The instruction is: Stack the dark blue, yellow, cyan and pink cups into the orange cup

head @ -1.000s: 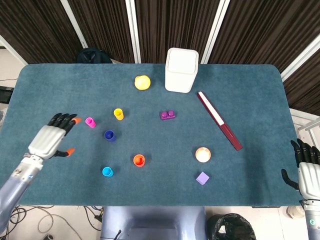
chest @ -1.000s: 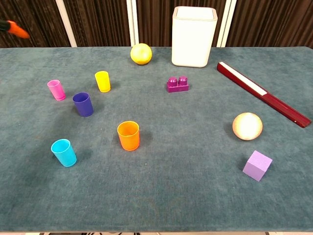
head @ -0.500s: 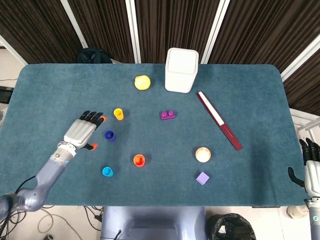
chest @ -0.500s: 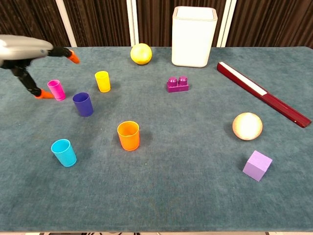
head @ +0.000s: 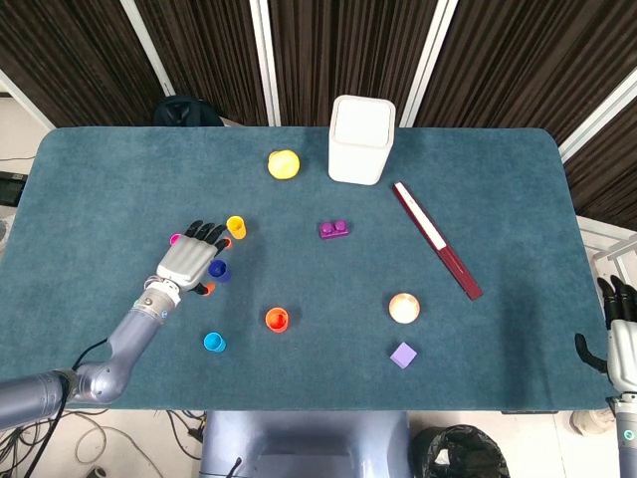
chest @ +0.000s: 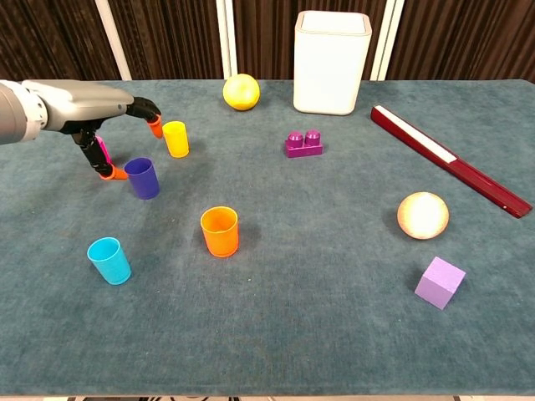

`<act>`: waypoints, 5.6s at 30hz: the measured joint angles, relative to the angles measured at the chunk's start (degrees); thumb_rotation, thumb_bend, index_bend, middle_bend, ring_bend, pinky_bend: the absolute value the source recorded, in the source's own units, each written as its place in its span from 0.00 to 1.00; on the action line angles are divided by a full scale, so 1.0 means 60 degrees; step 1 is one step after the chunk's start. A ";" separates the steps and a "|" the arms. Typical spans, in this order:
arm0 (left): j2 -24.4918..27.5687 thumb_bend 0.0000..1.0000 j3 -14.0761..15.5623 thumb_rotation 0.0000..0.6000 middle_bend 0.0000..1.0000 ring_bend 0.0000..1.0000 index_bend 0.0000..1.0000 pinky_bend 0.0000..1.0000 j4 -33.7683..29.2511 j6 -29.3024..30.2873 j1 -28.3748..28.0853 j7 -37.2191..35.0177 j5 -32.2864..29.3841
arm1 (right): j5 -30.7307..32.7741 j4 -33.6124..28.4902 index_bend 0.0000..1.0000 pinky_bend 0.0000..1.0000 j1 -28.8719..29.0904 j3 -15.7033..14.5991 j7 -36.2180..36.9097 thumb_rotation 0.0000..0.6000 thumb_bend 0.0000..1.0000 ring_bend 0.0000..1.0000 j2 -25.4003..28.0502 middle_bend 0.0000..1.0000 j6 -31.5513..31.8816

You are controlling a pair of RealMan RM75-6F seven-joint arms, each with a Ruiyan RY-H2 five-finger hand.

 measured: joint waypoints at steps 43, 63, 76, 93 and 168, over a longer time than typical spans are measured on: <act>-0.0378 0.33 0.0433 1.00 0.06 0.00 0.42 0.00 0.0116 0.0749 -0.0311 -0.0385 0.0219 | 0.0009 -0.0025 0.04 0.02 -0.0036 0.0023 -0.0037 1.00 0.42 0.04 0.0001 0.00 0.0065; 0.1277 0.33 0.0642 1.00 0.06 0.00 0.42 0.00 -0.4166 0.1366 -0.0165 -0.0330 0.1937 | -0.0025 -0.0105 0.04 0.02 -0.0089 0.0047 0.0116 1.00 0.42 0.04 0.0102 0.00 0.0136; 0.0712 0.33 0.0806 1.00 0.06 0.00 0.42 0.00 -0.3929 0.1290 -0.0480 0.0039 0.1452 | -0.0001 -0.0096 0.04 0.02 -0.0132 0.0099 0.0245 1.00 0.42 0.04 0.0163 0.00 0.0196; 0.0006 0.33 0.0970 1.00 0.06 0.00 0.42 0.00 -0.3279 0.1424 -0.0631 0.0103 0.1208 | -0.0005 -0.0167 0.04 0.02 -0.0171 0.0115 0.0280 1.00 0.42 0.04 0.0213 0.00 0.0247; -0.0833 0.28 -0.0258 1.00 0.06 0.00 0.20 0.00 0.1868 0.0454 -0.2068 -0.0069 -0.1687 | 0.0791 0.0451 0.04 0.02 -0.0081 0.0285 -0.0271 1.00 0.42 0.04 -0.0073 0.00 -0.0106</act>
